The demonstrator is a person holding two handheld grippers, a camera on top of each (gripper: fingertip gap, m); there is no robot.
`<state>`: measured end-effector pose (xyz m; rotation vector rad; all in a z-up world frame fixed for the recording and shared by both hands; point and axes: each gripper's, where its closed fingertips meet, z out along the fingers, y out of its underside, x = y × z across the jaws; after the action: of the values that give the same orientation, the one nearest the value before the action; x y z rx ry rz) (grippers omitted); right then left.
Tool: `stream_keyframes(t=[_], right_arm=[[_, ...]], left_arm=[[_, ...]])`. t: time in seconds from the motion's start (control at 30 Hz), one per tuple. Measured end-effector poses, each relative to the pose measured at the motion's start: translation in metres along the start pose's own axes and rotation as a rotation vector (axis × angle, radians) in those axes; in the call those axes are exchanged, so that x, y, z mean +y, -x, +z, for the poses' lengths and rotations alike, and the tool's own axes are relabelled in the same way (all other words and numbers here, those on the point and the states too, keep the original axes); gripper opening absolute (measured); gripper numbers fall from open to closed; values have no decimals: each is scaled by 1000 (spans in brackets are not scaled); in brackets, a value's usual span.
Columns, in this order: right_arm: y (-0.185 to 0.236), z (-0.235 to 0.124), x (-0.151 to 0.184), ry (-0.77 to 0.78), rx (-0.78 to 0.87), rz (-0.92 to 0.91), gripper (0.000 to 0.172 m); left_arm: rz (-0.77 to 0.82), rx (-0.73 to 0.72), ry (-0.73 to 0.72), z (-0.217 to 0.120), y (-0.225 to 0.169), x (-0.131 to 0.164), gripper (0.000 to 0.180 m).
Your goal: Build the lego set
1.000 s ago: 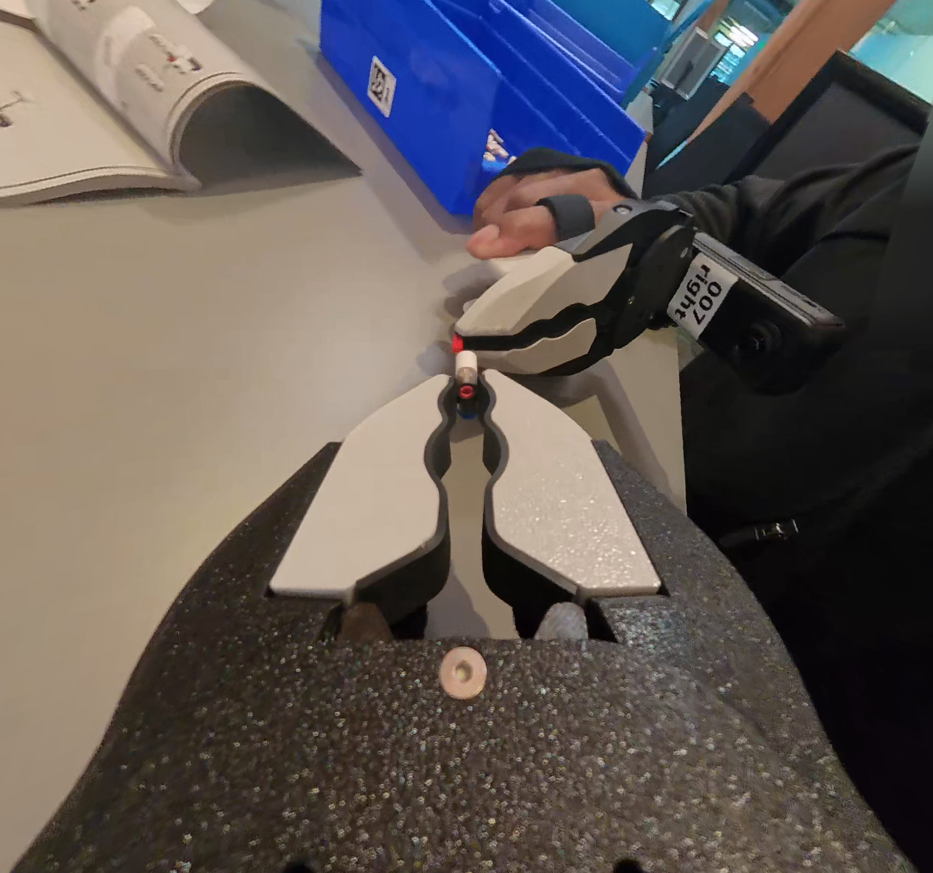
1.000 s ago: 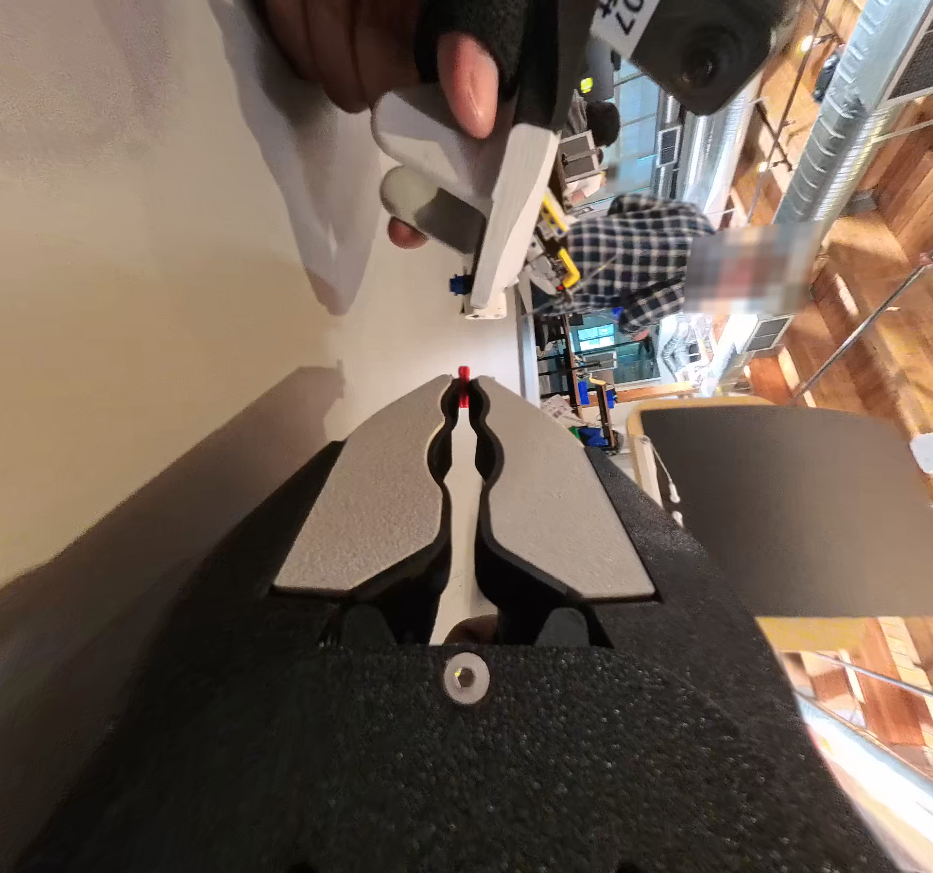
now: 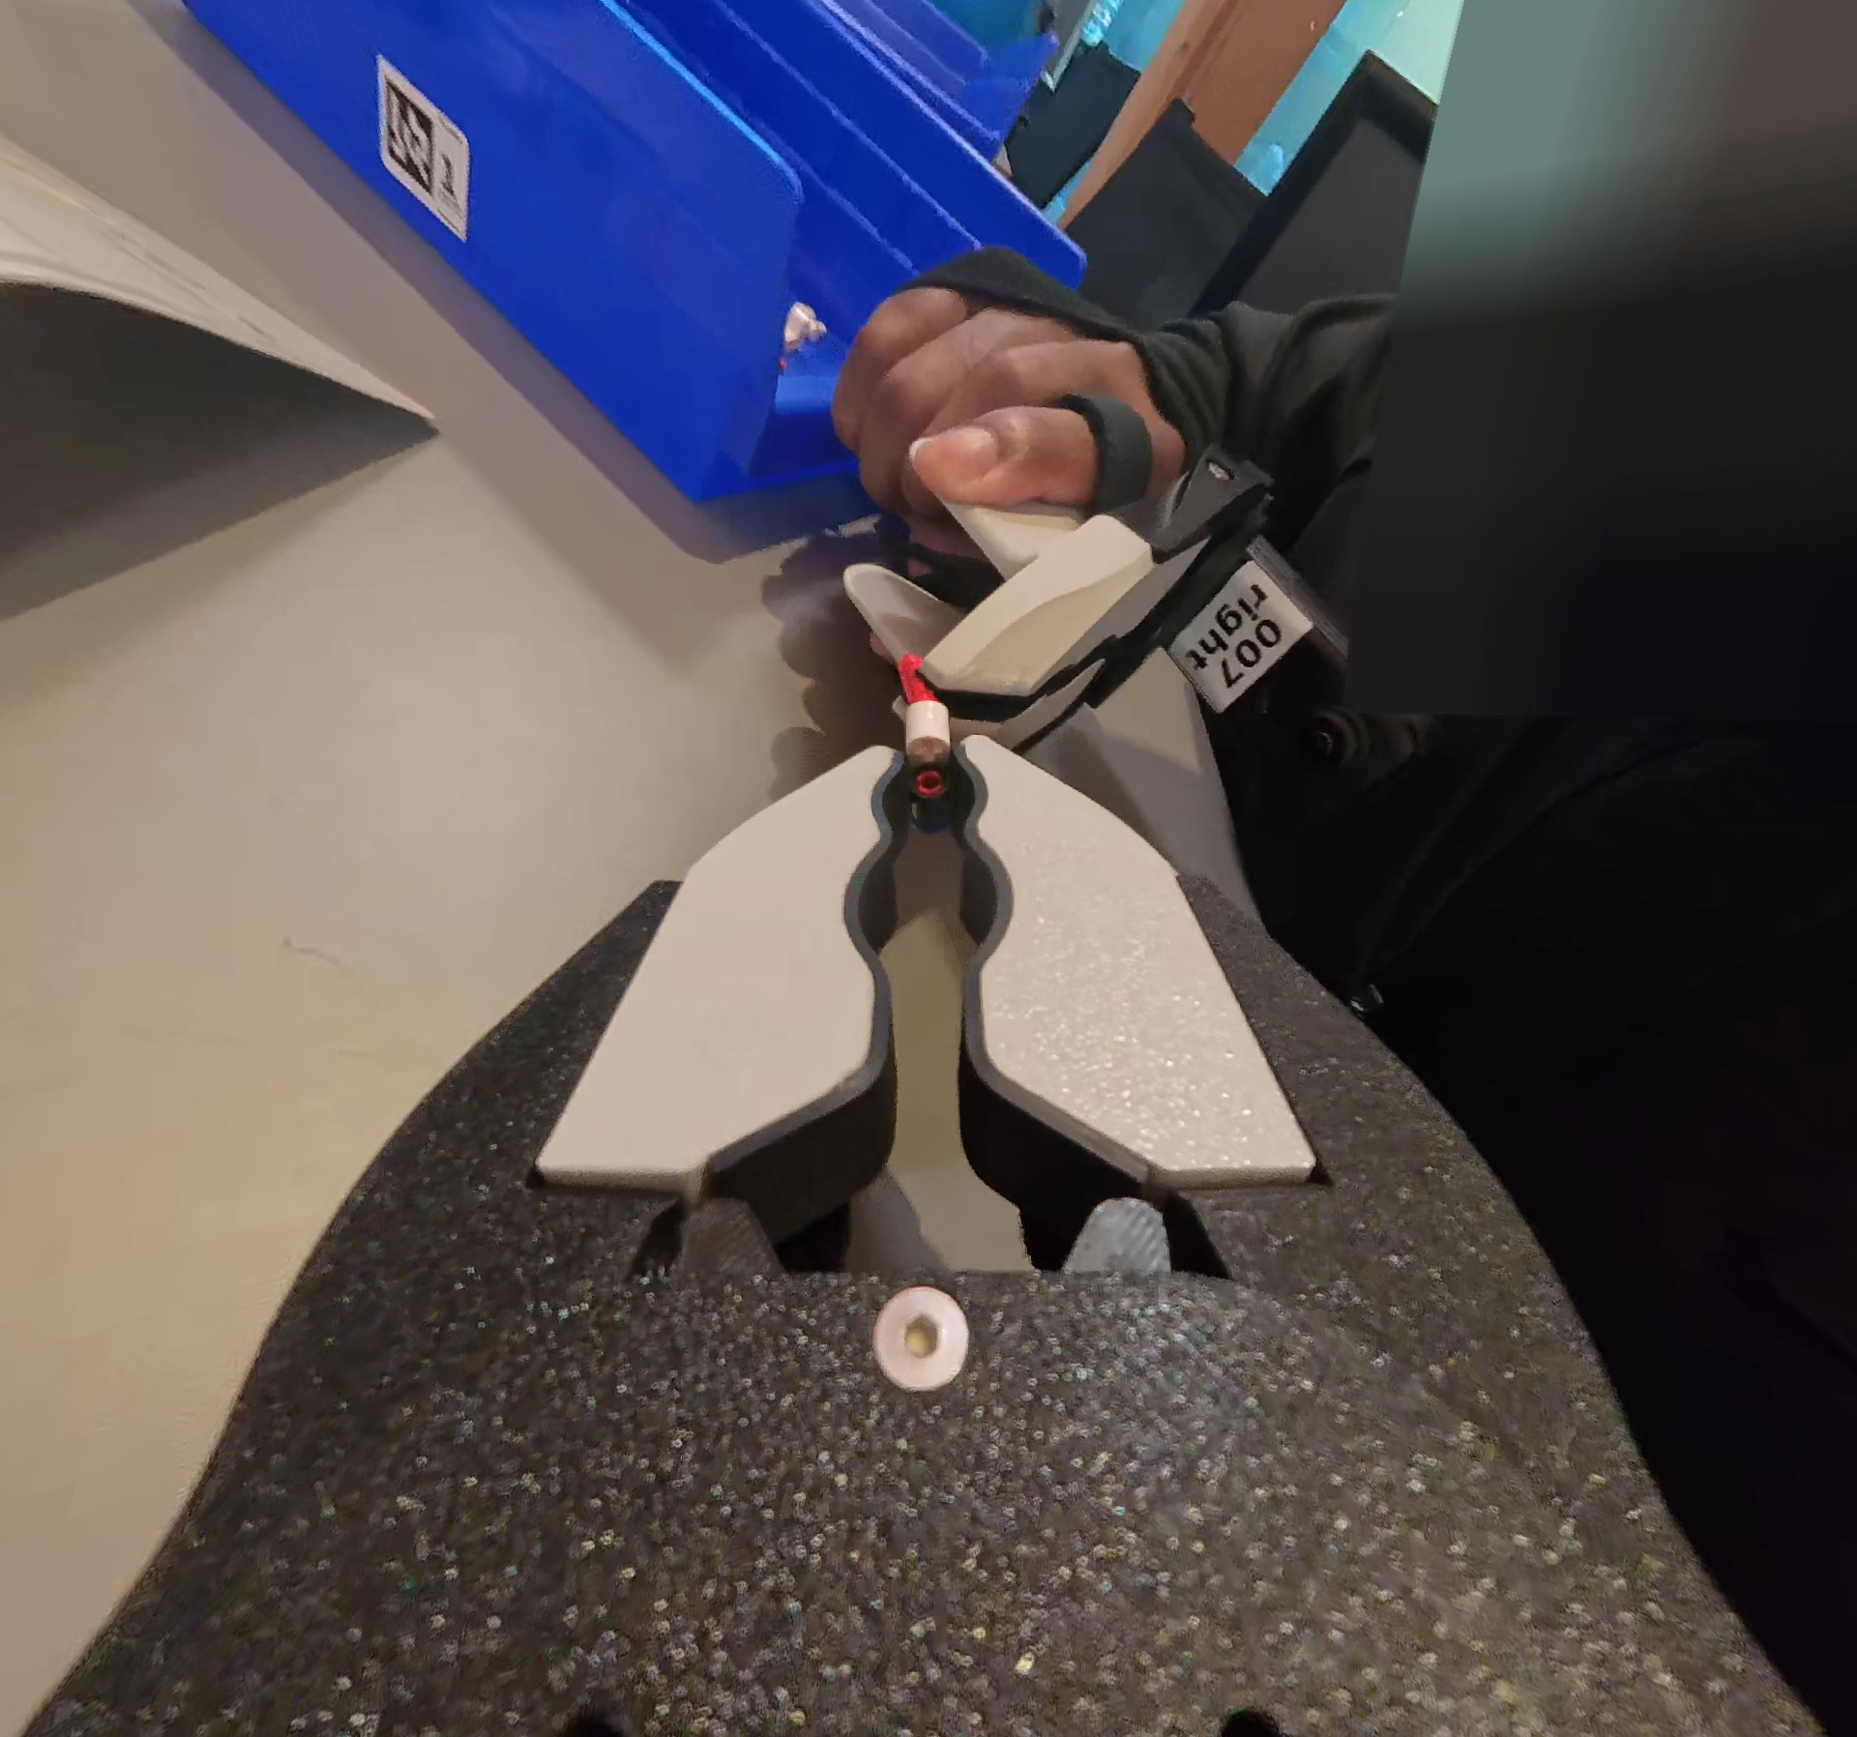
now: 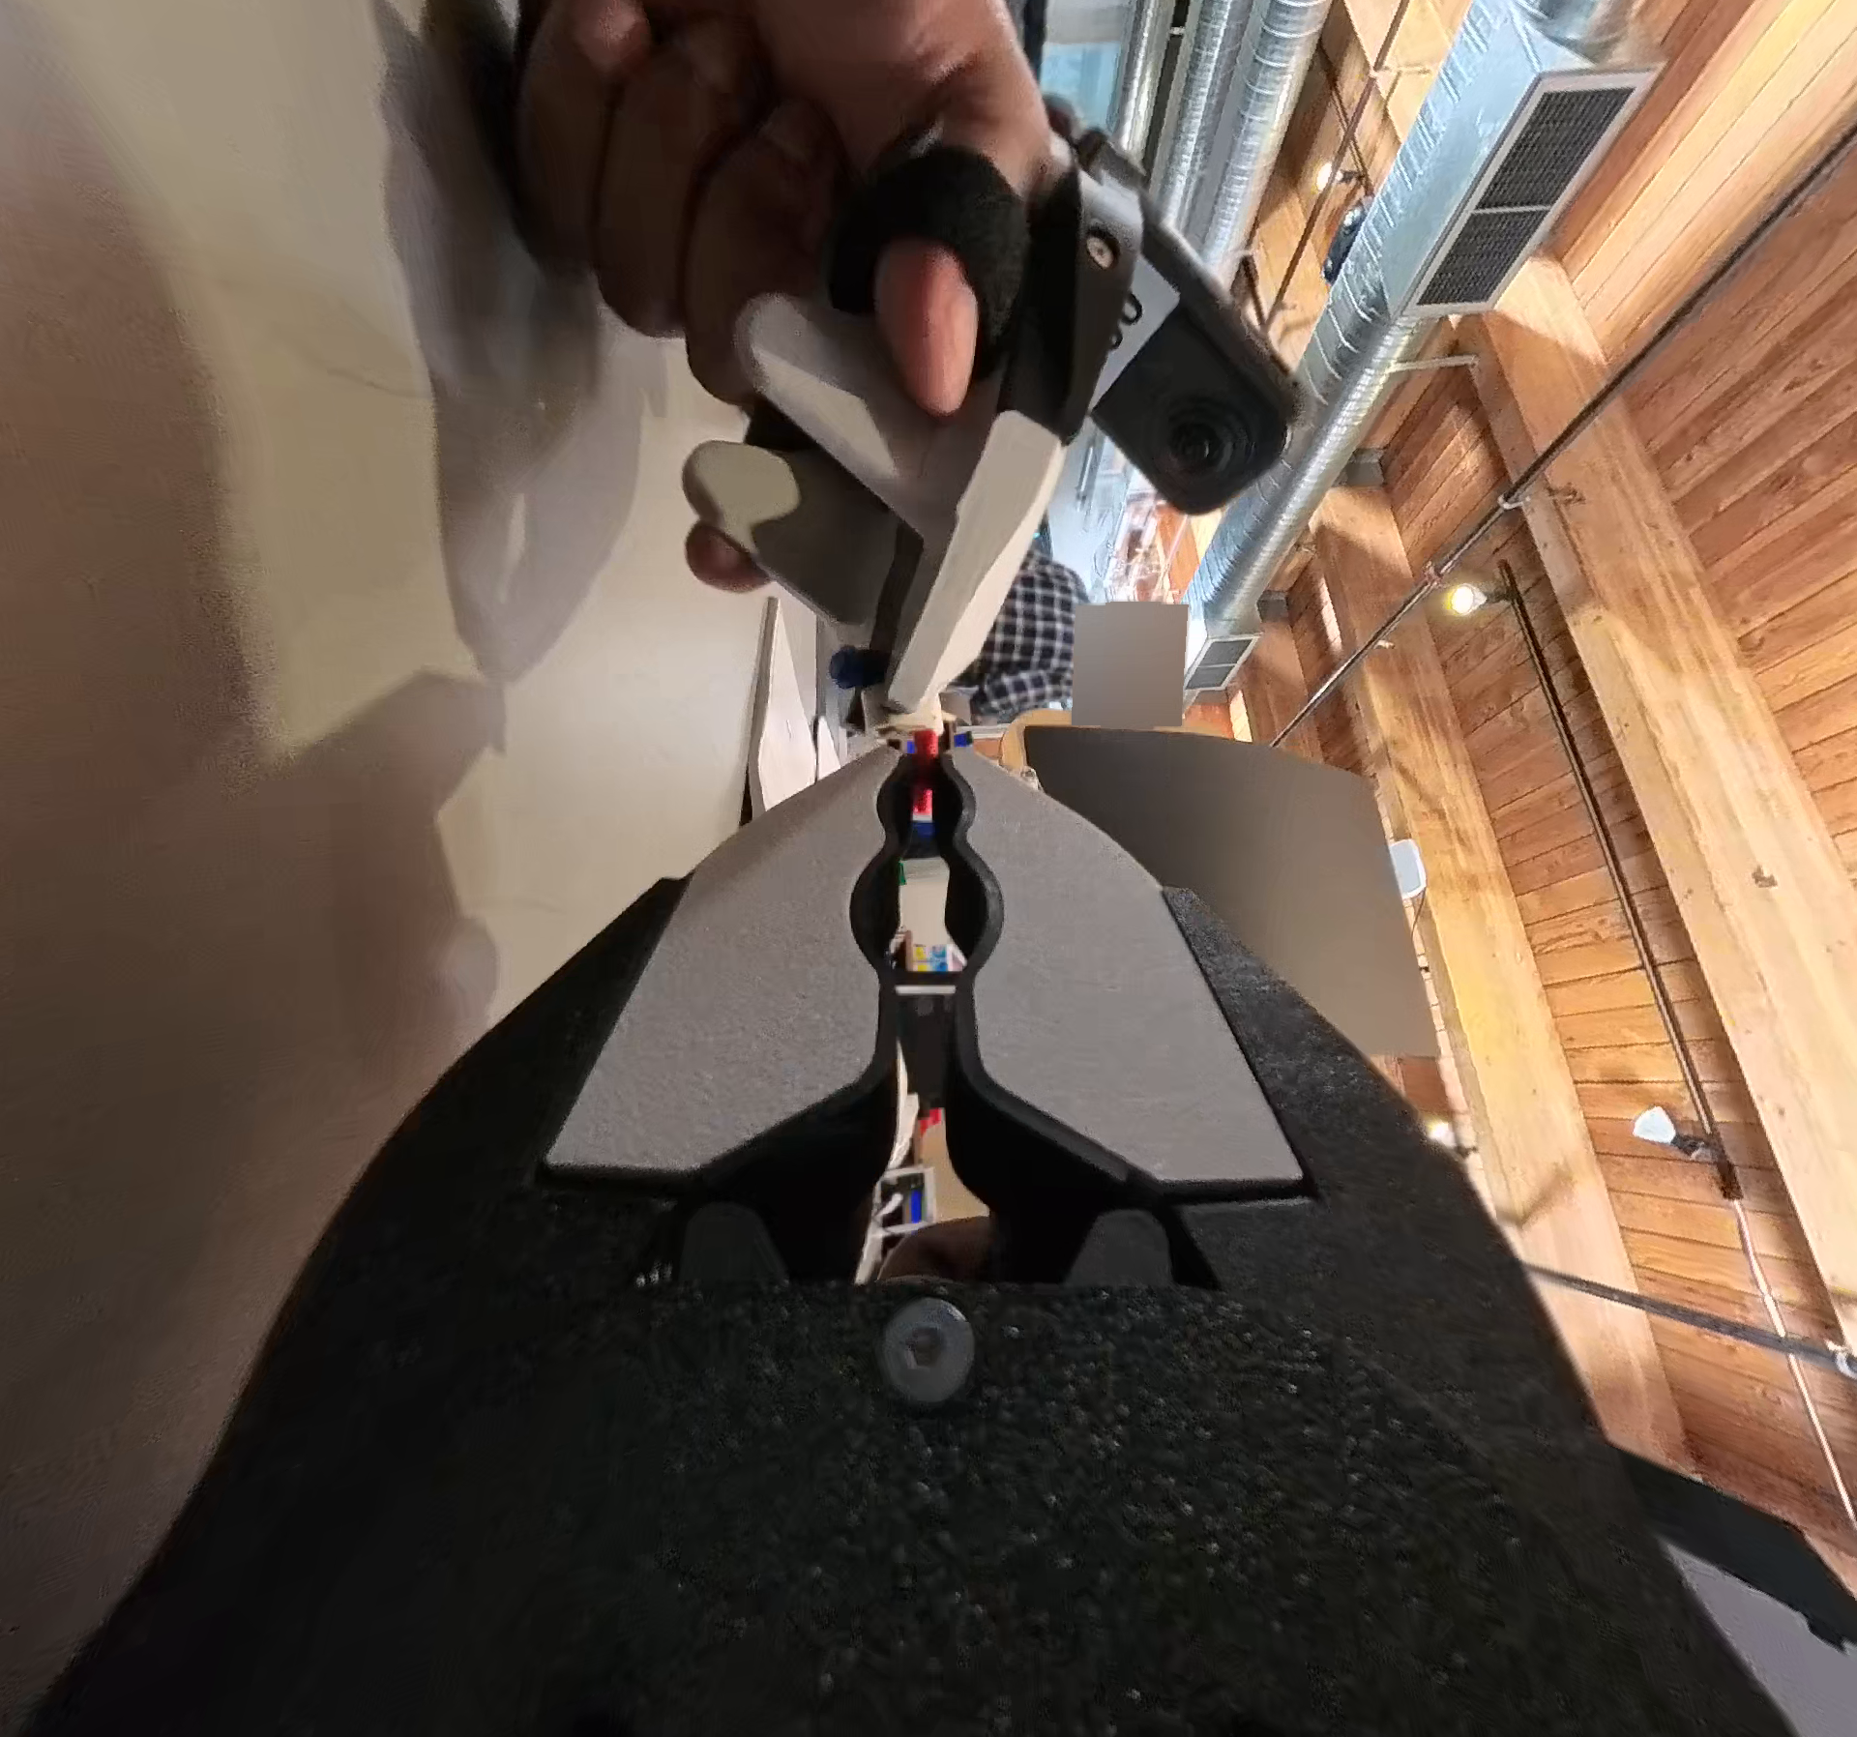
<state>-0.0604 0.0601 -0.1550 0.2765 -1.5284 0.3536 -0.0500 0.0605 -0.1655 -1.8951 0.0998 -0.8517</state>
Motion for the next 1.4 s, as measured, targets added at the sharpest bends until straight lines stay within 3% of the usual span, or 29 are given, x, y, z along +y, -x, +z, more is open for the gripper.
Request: stream_keyframes(t=[0.23,0.73,1.0,1.4], right_arm=[[10,-4,-9,-65,-58,-23,2],[22,-4,-10,-64,-168,51,1],[18,-2,-8,-73,-146,103,3],[26,-3,-7,-71,-161,-39,3]], left_arm=[[-59,52,97,1,-4,13,7],[-51,-28,172,8,3,25,6],[-43,-29,134,5,3,20,7],[-37,-58,171,8,6,26,7]])
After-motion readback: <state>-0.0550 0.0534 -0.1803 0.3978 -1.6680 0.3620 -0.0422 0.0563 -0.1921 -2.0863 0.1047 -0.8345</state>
